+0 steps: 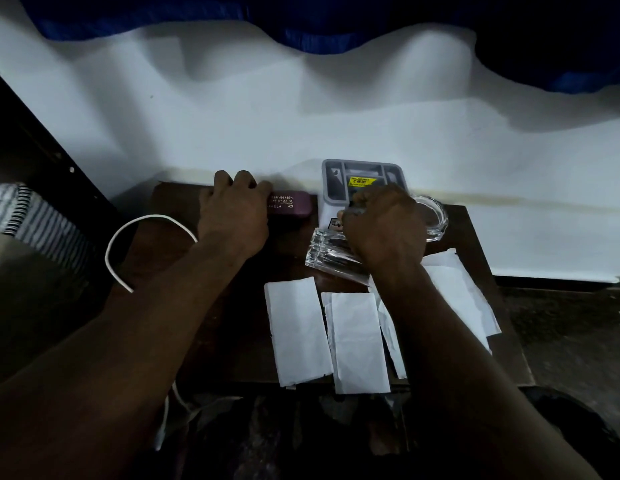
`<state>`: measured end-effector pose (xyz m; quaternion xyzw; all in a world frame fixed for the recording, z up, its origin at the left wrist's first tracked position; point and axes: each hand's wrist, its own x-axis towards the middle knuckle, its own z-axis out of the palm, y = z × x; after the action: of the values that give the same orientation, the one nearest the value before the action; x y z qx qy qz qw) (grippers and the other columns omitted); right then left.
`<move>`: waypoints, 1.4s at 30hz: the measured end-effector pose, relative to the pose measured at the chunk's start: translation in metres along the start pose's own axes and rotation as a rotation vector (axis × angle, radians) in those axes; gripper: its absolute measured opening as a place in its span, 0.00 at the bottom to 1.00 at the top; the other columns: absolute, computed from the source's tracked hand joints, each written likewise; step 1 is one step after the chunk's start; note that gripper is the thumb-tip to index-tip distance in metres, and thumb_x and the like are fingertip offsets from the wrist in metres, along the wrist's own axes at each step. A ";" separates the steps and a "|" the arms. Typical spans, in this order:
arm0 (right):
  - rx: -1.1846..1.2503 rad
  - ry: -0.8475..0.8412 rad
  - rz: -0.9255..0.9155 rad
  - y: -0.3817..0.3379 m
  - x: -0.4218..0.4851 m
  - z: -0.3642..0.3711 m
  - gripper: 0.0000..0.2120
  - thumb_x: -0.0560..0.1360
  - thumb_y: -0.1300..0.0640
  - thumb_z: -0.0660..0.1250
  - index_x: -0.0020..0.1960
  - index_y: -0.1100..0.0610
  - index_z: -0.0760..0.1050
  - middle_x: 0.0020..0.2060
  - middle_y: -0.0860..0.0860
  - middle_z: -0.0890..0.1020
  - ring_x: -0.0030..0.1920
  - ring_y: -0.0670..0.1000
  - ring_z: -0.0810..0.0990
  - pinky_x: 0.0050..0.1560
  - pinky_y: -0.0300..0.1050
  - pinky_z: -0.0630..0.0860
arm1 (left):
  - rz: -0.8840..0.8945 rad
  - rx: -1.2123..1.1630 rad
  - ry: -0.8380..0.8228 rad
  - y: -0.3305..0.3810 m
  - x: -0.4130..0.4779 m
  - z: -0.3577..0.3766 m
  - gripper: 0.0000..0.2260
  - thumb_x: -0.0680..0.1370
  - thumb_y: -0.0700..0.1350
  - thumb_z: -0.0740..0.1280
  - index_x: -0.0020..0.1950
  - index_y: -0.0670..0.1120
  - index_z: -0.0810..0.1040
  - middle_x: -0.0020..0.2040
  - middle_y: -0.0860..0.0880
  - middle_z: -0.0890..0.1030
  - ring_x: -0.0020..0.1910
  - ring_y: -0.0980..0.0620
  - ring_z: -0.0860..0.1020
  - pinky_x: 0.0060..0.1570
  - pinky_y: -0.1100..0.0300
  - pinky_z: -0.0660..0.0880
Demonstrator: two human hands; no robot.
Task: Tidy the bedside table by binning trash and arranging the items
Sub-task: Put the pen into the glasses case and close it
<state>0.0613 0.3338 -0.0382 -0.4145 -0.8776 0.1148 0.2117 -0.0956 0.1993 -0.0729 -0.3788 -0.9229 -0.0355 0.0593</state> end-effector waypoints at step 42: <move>0.050 -0.304 -0.321 -0.018 -0.139 -0.069 0.21 0.75 0.49 0.72 0.66 0.52 0.79 0.63 0.52 0.80 0.66 0.60 0.75 0.67 0.55 0.72 | 0.244 -0.189 -0.007 0.023 -0.150 -0.097 0.28 0.73 0.52 0.73 0.72 0.59 0.71 0.69 0.55 0.72 0.68 0.45 0.66 0.62 0.44 0.71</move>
<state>0.1603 0.2160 -0.0086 -0.2421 -0.9510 0.1622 0.1028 0.0345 0.1005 0.0033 -0.4919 -0.8629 -0.1136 0.0241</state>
